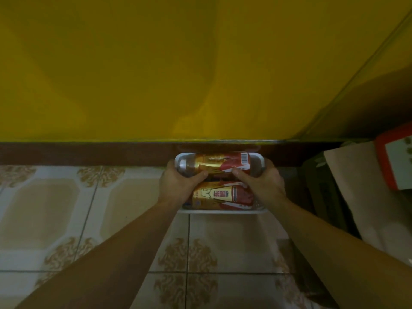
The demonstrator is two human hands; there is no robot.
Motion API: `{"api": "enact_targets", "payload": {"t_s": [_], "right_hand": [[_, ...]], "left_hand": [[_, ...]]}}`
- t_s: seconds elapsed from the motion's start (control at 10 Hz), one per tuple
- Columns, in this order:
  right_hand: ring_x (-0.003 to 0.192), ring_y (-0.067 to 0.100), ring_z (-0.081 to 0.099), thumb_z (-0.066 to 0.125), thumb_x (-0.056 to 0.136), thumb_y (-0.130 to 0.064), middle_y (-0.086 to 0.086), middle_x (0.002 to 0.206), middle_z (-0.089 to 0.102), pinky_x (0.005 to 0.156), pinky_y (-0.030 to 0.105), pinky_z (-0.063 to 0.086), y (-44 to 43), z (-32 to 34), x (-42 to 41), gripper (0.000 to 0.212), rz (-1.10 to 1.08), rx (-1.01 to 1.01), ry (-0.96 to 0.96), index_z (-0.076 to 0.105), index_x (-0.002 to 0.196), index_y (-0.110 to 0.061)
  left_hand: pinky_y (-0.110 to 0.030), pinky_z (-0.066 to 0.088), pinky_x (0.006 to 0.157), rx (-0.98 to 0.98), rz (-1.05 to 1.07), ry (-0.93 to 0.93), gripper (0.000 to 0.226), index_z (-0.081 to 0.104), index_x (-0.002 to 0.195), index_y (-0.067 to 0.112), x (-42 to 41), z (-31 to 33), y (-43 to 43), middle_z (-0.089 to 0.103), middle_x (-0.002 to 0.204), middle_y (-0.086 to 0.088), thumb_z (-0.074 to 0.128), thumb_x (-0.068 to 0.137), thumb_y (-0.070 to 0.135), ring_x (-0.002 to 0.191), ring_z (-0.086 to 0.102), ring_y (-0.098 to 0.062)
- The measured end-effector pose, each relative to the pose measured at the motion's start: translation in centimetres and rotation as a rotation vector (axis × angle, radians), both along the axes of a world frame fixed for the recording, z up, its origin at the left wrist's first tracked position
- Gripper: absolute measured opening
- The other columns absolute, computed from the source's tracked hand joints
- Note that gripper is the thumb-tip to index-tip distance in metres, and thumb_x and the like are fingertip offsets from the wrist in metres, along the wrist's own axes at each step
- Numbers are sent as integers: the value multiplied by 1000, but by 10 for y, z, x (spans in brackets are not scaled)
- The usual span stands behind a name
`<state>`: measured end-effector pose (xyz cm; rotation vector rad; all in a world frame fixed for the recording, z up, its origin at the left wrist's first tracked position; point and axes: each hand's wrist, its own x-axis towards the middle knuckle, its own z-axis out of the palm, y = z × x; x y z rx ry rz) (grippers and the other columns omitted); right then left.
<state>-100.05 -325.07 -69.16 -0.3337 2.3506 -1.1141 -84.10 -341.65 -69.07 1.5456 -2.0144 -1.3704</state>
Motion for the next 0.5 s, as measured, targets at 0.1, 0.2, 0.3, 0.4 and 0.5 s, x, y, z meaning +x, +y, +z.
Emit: {"api": "enact_targets", "payload": {"t_s": [0.1,0.2,0.3,0.4,0.5], "right_hand": [[113,24,68,86,66,-65,1,127,67,87,41,60,1,-2,-2,85,11,4,-37,50,134,-27],[117,26,66,86,68,-62,3,131,64,90,45,60,0,-1,-5,89,36,-2,-72,46,139,-26],[125,30,62,87,69,-61,5,140,60,96,52,57,0,4,-3,97,49,-1,-103,38,147,-28],[128,32,60,82,55,-80,6,143,58,100,52,55,0,11,2,121,77,14,-76,27,153,-35],[129,35,59,78,77,-67,9,145,57,103,49,52,-1,19,8,106,112,37,-75,21,159,-34]], "left_hand": [[-39,58,78,2,-9,6,75,54,122,20,0,0,0,70,104,2,91,63,50,91,68,-20],[-43,60,83,46,-32,29,75,53,122,22,1,0,-3,68,106,3,92,63,47,93,68,-19],[-50,59,87,98,-71,27,80,48,123,23,3,6,-5,67,113,-1,93,61,47,102,68,-24],[-51,56,93,97,-127,8,86,47,127,25,8,9,-5,64,120,-3,89,58,55,110,64,-26],[-45,49,100,-30,-205,-123,73,49,135,17,11,23,-5,52,129,-12,80,78,50,122,52,-30]]}}
